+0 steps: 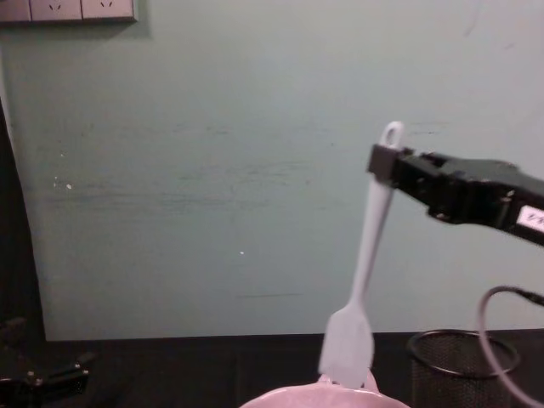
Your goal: Use the one hand to pick up the spoon and stir the clear water in the bowl.
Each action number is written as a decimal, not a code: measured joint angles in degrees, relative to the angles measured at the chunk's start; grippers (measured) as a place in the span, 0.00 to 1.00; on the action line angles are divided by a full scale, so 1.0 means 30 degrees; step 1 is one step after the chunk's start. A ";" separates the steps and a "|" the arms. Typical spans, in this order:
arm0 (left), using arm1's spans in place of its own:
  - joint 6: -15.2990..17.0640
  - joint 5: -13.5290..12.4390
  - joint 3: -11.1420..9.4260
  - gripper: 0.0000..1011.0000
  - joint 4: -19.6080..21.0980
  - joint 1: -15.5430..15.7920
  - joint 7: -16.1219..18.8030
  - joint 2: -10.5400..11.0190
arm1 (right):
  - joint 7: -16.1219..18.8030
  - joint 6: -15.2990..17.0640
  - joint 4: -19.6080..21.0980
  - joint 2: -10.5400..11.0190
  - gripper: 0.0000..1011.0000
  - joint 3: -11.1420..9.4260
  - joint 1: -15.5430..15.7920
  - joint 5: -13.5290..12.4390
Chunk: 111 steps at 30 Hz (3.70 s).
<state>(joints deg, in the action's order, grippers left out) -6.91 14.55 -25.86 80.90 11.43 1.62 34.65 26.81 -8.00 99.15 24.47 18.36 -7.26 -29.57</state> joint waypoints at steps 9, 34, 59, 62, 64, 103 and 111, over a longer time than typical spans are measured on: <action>0.0000 0.0000 0.0001 0.99 0.0000 0.0000 0.0000 0.0000 | -0.0296 -0.0083 0.0228 0.0402 0.11 -0.1046 0.0137 -0.0383; 0.0000 0.0000 -0.0001 0.99 0.0001 0.0000 0.0000 -0.0001 | -0.0364 0.1851 -0.0730 0.1503 0.11 -0.2405 -0.1250 -0.0814; 0.0000 0.0000 0.0000 0.99 0.0001 0.0000 0.0000 0.0000 | 0.1317 0.3435 -0.5709 0.1687 0.11 -0.0206 -0.4109 -0.2556; 0.0000 0.0000 0.0000 0.99 0.0000 0.0001 0.0000 0.0000 | 0.1340 0.3358 -0.6220 0.1492 0.11 -0.0216 -0.4063 -0.2937; 0.0000 0.0000 0.0001 0.99 0.0000 0.0000 0.0000 0.0000 | 0.1411 0.3342 -0.6473 0.1407 0.11 -0.0250 -0.4064 -0.3228; 0.0001 0.0000 0.0000 0.99 -0.0001 0.0000 0.0000 0.0000 | 0.1693 0.4738 -0.9666 0.1824 0.42 0.0719 -0.5308 -0.5422; 0.0000 -0.0001 0.0001 0.99 0.0001 0.0000 0.0000 -0.0001 | 0.1786 0.4604 -1.0995 0.1636 0.67 0.0769 -0.5248 -0.5421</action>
<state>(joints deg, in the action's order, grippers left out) -6.91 14.55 -25.86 80.90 11.43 1.62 34.64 32.17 5.82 66.16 29.38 20.67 -23.00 -45.84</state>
